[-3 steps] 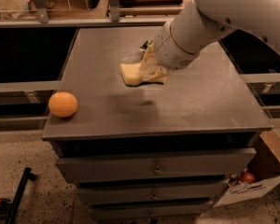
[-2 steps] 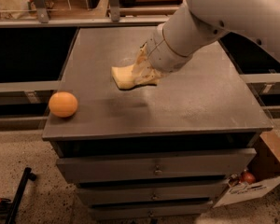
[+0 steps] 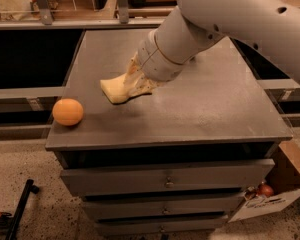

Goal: Move sponge near orange

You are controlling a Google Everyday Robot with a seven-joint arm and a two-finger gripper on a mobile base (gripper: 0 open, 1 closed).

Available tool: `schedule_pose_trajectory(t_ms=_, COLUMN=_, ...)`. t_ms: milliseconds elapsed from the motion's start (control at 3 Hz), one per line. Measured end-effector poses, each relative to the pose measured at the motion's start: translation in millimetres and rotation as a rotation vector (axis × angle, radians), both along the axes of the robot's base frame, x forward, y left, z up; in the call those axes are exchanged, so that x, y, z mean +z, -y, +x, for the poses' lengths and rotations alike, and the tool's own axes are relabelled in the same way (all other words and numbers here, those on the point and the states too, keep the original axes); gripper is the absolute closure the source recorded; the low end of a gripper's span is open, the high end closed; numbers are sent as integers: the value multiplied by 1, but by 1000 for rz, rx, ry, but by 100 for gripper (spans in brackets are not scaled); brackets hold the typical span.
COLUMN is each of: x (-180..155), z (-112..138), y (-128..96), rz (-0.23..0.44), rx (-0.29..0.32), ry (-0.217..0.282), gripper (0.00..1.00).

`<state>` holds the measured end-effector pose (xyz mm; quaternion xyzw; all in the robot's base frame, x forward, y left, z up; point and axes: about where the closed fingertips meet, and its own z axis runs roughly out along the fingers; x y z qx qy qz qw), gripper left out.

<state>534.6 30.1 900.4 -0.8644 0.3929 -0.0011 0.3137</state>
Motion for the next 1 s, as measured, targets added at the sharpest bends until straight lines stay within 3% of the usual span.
schedule_pose_trajectory(t_ms=333, x=-5, z=-5, y=-14, rz=-9, rx=62, ry=5, gripper=83)
schedule_pose_trajectory(t_ms=1000, x=-9, z=-4, y=-20, rz=-15, rx=75, ry=3, gripper=36)
